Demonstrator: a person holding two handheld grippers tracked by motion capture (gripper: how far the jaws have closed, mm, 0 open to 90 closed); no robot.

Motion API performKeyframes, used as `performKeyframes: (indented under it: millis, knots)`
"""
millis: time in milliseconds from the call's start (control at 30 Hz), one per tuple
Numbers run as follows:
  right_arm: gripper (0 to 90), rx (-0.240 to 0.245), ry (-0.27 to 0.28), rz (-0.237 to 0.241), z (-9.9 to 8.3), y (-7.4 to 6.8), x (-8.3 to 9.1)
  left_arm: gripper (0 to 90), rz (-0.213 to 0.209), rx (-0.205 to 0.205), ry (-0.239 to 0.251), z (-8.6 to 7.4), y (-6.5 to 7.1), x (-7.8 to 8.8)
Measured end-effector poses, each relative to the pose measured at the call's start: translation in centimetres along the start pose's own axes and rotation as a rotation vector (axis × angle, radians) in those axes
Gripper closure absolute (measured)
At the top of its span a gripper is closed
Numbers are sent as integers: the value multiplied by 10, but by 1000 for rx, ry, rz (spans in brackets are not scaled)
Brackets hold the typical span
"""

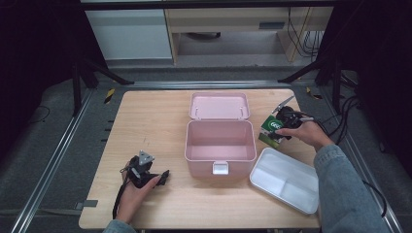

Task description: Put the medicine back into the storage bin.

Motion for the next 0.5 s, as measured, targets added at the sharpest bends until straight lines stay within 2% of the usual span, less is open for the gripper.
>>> performKeyframes:
  millis: [333, 367, 500]
  knots:
    - [105, -25, -7, 7, 2, 2, -11, 18, -1, -1, 0, 0, 0, 0]
    - [140, -32, -5, 27, 3, 1, -12, 18, -1, -1, 0, 0, 0, 0]
    - [163, -27, 9, 31, 3, 1, -10, 18, -1, -1, 0, 0, 0, 0]
Point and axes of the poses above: each handheld gripper's, and its own axes: x roughly backward along the jaws, z roughly out of its top, y roughly to its right, the point moved 8 cm from there along -x, roughly forward along the jaws, and after that the axes turned 14 degrees about -x, right-handed, at the moved point
